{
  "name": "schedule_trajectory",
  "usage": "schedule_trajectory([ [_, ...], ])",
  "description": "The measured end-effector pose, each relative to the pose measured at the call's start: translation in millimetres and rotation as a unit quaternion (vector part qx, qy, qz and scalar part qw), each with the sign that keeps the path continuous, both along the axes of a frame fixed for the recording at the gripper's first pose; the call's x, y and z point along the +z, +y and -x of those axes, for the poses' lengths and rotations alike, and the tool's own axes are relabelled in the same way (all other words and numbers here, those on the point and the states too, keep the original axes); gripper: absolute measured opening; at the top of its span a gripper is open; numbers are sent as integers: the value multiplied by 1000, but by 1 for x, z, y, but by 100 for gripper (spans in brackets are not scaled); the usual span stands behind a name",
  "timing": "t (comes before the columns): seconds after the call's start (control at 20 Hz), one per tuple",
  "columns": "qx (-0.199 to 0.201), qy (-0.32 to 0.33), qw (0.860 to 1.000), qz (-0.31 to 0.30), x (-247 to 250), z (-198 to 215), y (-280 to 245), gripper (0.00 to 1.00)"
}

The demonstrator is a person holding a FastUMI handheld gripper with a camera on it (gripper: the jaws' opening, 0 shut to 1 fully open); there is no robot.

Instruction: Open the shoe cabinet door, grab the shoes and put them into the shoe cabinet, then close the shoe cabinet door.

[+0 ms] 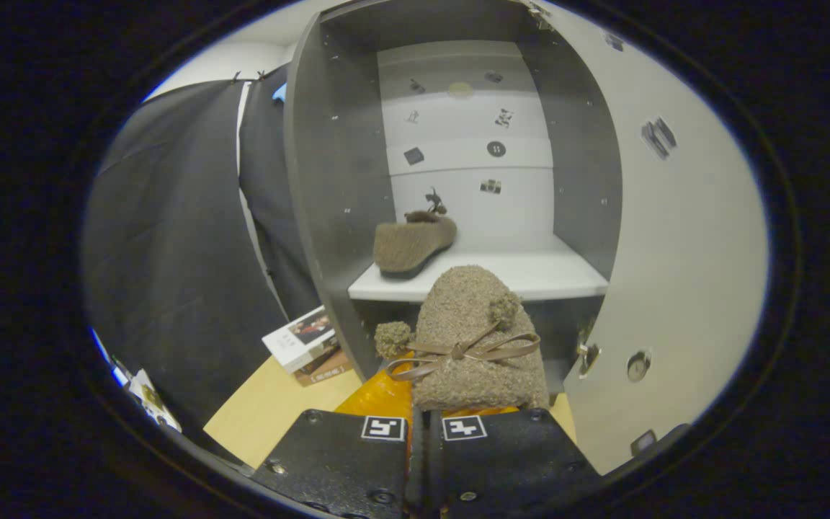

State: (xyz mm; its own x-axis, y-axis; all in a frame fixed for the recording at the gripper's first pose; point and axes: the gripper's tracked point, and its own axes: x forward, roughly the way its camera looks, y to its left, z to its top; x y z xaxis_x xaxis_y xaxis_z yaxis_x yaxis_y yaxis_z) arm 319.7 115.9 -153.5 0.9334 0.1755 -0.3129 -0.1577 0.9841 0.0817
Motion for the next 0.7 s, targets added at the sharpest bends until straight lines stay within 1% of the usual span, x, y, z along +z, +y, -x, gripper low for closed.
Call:
schedule_trajectory([
  [0.2, -21, -29, 999, 0, 50, -58, -6, 6],
  [0.3, -31, -37, 999, 3, 61, -90, -9, 6],
  [0.55, -54, -41, 998, 8, 79, -173, -19, 6],
  [0.7, -71, -28, 997, 10, 77, -219, -29, 6],
])
